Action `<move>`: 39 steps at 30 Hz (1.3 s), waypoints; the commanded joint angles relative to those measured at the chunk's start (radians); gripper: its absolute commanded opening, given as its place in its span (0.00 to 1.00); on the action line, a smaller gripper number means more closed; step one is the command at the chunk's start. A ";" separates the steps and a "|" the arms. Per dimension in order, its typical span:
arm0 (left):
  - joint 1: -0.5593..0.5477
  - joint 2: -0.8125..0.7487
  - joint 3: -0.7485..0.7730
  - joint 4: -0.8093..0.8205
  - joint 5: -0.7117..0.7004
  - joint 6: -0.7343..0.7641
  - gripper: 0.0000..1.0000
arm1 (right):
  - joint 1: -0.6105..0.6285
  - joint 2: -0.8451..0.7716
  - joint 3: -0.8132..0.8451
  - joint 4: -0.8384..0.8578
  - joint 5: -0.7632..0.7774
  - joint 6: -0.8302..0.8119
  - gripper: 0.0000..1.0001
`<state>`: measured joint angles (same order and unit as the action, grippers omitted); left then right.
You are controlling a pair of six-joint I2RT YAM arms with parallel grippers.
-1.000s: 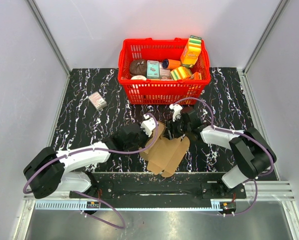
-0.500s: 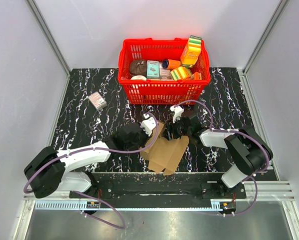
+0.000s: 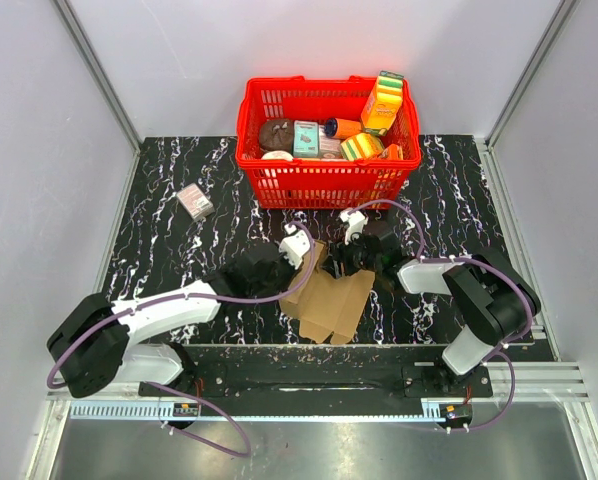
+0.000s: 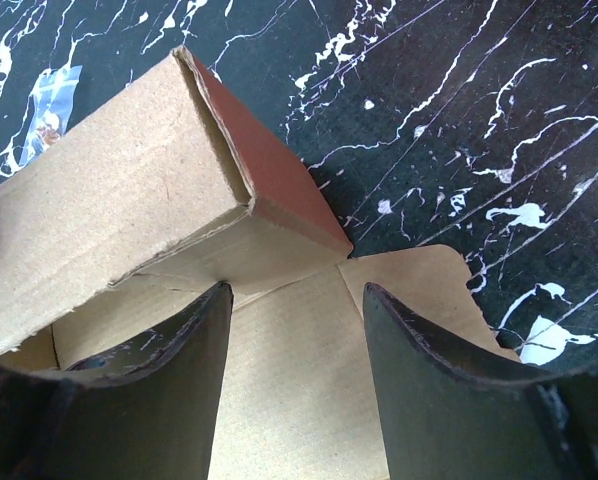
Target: Fold the paper box
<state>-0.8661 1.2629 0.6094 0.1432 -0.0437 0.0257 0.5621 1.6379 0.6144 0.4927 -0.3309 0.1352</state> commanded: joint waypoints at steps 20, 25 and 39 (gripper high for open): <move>0.036 -0.039 0.047 -0.017 -0.038 0.006 0.00 | 0.009 0.007 0.018 0.046 0.001 -0.022 0.61; 0.044 -0.017 0.073 -0.011 -0.038 0.013 0.00 | 0.009 0.002 0.031 0.027 0.009 -0.048 0.61; 0.070 0.073 0.127 0.007 -0.016 0.026 0.00 | 0.007 -0.020 0.073 -0.035 0.015 -0.111 0.61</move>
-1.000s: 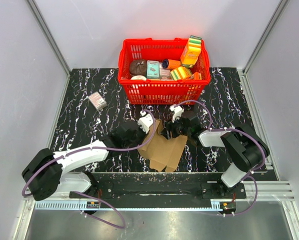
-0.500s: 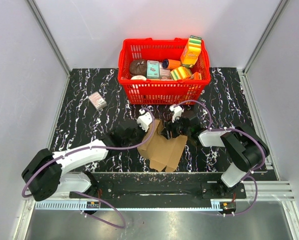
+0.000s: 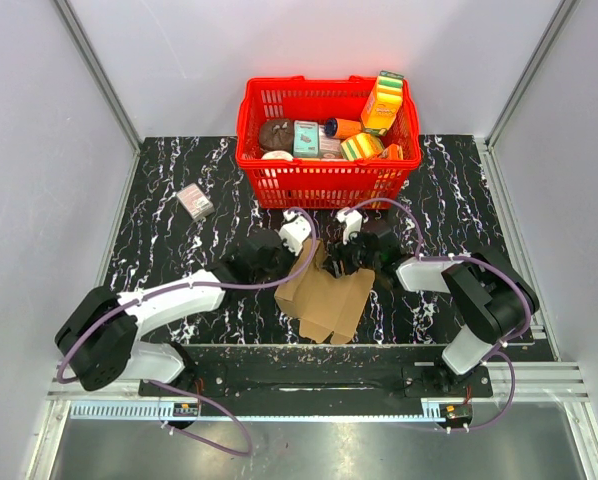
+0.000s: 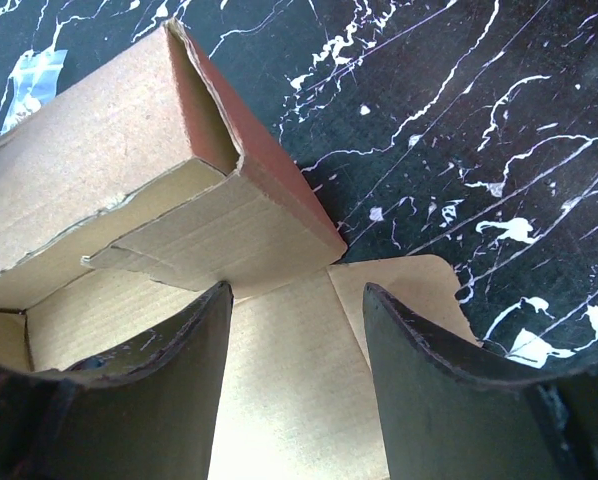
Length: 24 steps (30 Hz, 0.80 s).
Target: Fold the paper box
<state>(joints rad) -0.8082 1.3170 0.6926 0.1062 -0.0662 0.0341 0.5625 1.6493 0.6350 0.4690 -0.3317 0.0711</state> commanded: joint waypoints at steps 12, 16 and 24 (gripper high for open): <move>0.035 0.067 0.053 0.059 0.023 0.024 0.00 | -0.013 0.000 0.127 -0.062 0.002 -0.123 0.61; 0.040 0.070 0.056 0.058 0.022 0.026 0.00 | -0.032 0.013 0.135 -0.047 -0.029 -0.133 0.62; 0.058 0.077 0.062 0.062 0.031 0.029 0.00 | -0.056 0.075 0.152 -0.012 -0.124 -0.160 0.61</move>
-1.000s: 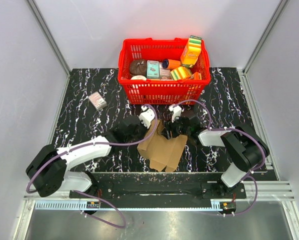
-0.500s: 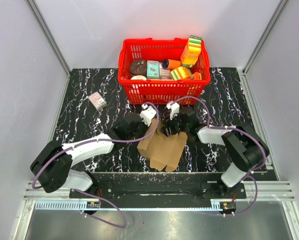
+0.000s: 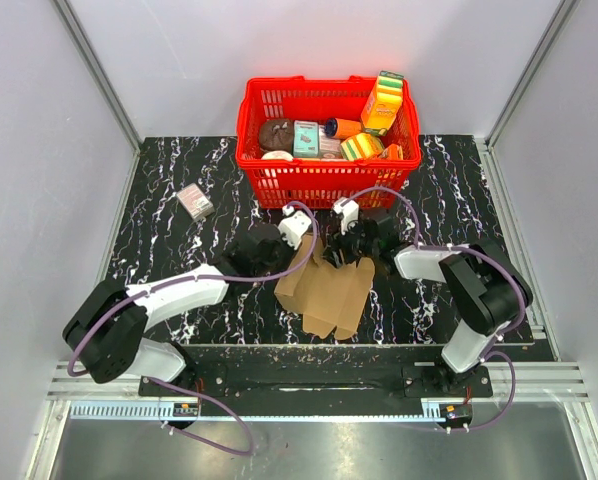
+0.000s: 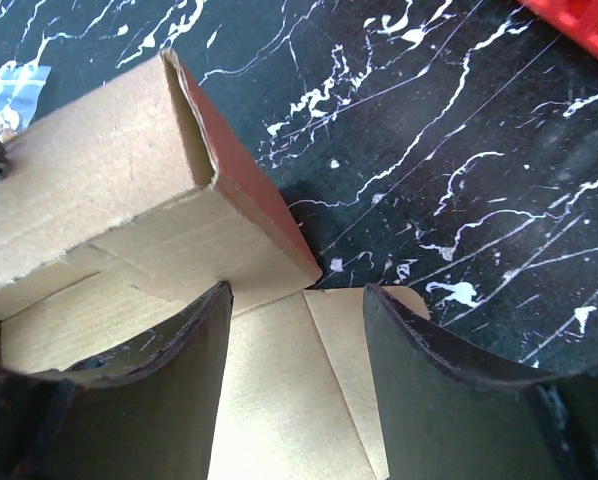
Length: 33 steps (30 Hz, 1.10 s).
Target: Fold the paper box
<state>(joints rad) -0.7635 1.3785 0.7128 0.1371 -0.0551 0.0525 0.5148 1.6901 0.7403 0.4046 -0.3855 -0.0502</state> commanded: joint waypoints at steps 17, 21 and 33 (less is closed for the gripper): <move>0.049 0.033 0.039 0.038 0.035 0.017 0.00 | -0.009 0.068 0.091 0.068 -0.130 -0.086 0.61; 0.055 0.033 0.036 0.041 0.038 0.015 0.00 | -0.012 0.066 0.106 0.037 -0.139 -0.105 0.61; 0.070 0.036 0.034 0.048 0.046 0.014 0.00 | -0.039 0.031 0.120 0.005 -0.187 -0.126 0.61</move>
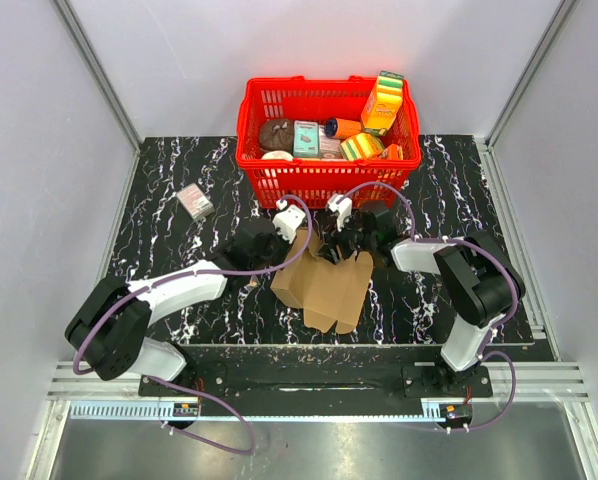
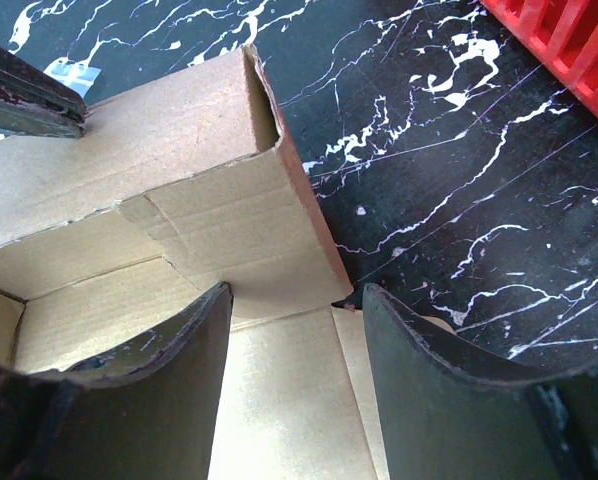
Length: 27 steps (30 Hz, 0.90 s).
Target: Fold the paper box
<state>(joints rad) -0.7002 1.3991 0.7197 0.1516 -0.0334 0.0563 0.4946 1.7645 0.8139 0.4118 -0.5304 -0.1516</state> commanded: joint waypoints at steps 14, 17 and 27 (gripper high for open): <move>0.014 0.009 0.024 0.039 0.027 0.011 0.00 | -0.045 0.007 0.136 -0.071 -0.123 -0.062 0.59; 0.016 0.008 0.023 0.040 0.027 0.010 0.00 | -0.045 0.021 0.143 -0.070 -0.134 -0.062 0.59; 0.024 -0.011 0.023 0.052 0.027 0.004 0.00 | -0.047 0.069 0.180 -0.071 -0.172 -0.063 0.56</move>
<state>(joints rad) -0.6842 1.4040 0.7197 0.1589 -0.0288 0.0559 0.4553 1.8168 0.9501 0.3336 -0.6682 -0.1951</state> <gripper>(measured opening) 0.024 0.571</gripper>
